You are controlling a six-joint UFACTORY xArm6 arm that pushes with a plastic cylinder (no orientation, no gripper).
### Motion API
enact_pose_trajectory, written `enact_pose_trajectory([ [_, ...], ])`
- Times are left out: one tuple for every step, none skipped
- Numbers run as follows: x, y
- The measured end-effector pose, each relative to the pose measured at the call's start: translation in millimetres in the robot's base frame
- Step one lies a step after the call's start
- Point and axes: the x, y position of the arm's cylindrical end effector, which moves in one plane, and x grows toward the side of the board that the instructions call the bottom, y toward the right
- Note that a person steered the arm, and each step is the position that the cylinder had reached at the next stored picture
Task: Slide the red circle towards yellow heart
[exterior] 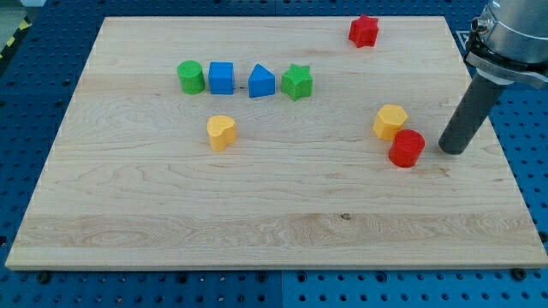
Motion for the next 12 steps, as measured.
enact_pose_trajectory([
  [5, 1],
  [6, -1],
  [6, -7],
  [6, -18],
  [6, -38],
  [6, -64],
  [6, -86],
  [12, -106],
  [29, -114],
  [45, -114],
  [36, -114],
  [24, -101],
])
